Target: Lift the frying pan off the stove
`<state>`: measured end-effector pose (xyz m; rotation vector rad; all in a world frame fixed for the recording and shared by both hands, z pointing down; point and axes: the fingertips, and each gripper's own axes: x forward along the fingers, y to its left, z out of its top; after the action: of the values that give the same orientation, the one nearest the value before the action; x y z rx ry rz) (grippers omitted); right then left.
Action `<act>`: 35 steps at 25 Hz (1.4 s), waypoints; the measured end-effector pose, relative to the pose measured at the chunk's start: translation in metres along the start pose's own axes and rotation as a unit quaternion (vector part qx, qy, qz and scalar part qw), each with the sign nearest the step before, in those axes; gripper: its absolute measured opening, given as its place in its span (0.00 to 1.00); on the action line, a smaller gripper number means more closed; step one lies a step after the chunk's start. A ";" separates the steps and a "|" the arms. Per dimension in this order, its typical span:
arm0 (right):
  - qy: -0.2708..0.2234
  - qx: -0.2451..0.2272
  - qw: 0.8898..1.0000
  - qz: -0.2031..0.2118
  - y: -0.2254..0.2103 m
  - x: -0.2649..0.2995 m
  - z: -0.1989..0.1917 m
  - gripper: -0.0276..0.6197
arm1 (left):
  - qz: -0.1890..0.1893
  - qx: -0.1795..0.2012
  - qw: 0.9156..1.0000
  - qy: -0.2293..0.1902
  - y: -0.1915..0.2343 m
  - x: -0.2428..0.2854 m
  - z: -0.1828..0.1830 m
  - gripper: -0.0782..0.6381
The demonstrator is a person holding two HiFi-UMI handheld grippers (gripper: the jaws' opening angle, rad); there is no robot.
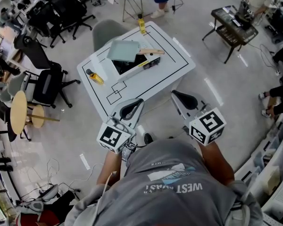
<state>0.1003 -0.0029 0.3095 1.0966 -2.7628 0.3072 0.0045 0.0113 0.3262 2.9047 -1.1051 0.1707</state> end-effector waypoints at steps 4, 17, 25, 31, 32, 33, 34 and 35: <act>0.001 -0.001 1.000 -0.005 0.002 0.010 0.001 0.06 | -0.003 0.000 1.000 0.000 0.012 -0.003 -0.002 0.11; 0.001 -0.008 1.000 -0.025 0.015 0.044 0.003 0.06 | -0.013 0.001 1.000 -0.011 0.049 -0.019 -0.007 0.11; 0.014 -0.012 1.000 -0.019 -0.005 0.075 0.004 0.06 | 0.020 -0.011 1.000 -0.004 0.082 -0.016 -0.020 0.11; 0.019 -0.009 1.000 0.020 -0.030 0.114 0.010 0.06 | 0.059 -0.024 0.998 0.008 0.105 -0.003 -0.019 0.11; 0.018 -0.011 0.999 0.027 -0.032 0.120 0.013 0.06 | 0.065 -0.023 0.998 0.011 0.109 -0.002 -0.018 0.11; 0.018 -0.013 0.999 0.033 -0.033 0.125 0.015 0.06 | 0.071 -0.022 0.997 0.012 0.113 -0.002 -0.019 0.11; 0.019 -0.014 0.999 0.038 -0.035 0.130 0.015 0.06 | 0.076 -0.023 0.997 0.013 0.117 -0.001 -0.019 0.11; 0.020 -0.014 0.999 0.041 -0.038 0.134 0.015 0.06 | 0.081 -0.026 0.996 0.013 0.121 0.001 -0.019 0.11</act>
<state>0.0288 -0.1218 0.3287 0.9608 -2.7728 0.2960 -0.0772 -0.0786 0.3441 2.7598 -1.3197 0.1797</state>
